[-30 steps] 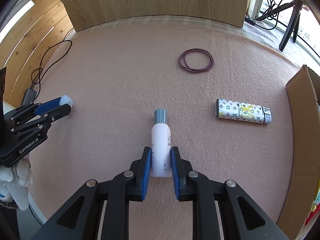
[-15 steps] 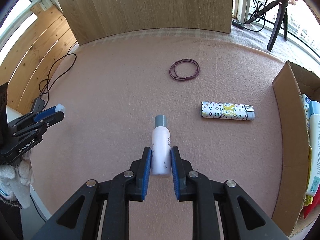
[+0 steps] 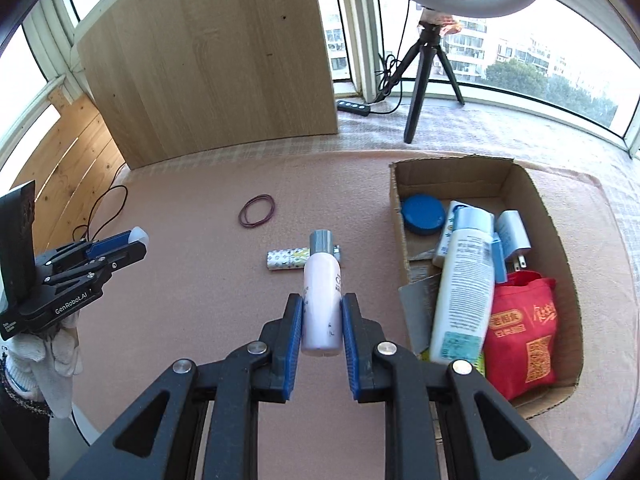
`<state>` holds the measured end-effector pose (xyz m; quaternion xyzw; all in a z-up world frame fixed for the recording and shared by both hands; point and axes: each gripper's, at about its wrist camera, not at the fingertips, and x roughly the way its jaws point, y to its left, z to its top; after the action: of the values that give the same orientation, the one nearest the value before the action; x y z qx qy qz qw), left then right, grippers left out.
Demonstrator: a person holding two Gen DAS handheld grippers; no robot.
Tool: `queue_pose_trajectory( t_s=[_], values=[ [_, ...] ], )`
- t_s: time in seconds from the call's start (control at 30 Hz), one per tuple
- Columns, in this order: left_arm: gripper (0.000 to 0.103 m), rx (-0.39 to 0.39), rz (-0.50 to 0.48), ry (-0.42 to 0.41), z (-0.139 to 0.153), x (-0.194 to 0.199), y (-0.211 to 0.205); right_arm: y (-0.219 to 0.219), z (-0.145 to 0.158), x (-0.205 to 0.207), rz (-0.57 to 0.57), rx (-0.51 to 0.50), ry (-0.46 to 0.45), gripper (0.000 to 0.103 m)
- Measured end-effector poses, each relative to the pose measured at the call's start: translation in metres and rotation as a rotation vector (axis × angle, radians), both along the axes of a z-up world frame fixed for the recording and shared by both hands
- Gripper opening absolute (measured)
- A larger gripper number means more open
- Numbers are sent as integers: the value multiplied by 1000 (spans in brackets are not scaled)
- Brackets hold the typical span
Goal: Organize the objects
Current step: 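Carry the bottle and cap into the box with both tools and release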
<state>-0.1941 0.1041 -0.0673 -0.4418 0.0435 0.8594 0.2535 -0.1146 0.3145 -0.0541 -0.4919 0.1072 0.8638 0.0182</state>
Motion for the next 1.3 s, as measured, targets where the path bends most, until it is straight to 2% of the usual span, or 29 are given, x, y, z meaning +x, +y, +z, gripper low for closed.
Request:
queue_pose_trajectory(
  t_s=[0.17,0.37,0.63,0.77,0.8,0.83,0.9,0.93,0.97,1.0,1.2,1.3],
  values=[
    [28,32,-82,0,7,-8,73,47,5,17,-90,-1,10,18],
    [28,53,-159,-17,8,-14,154,84,-4,32,-152,-1,-5,18],
    [28,48,-173,-60,-6,-29,214,112,-12,47,-194,-24,-20,18],
    [29,52,-190,-79,-11,-32,229,119,-13,52,-194,-24,-24,18],
    [33,60,-197,-88,-12,-32,231,119,-14,52,-189,-22,-26,18],
    [47,66,-203,-101,-13,-32,234,120,-14,53,-180,-26,-22,18],
    [67,72,-203,-102,-12,-30,236,119,-11,55,-162,-31,-4,22],
    [69,67,-201,-89,-11,-27,236,118,-10,56,-164,-21,1,34],
    [69,59,-203,-81,-9,-26,235,118,-8,58,-167,-14,9,46],
    [69,54,-204,-74,-8,-25,234,118,-6,59,-171,-14,21,49],
    [69,33,-158,-56,-2,-26,204,114,-1,63,-172,-40,45,49],
    [69,-6,-131,-38,-2,-24,182,106,-1,63,-169,-47,51,49]
  ],
)
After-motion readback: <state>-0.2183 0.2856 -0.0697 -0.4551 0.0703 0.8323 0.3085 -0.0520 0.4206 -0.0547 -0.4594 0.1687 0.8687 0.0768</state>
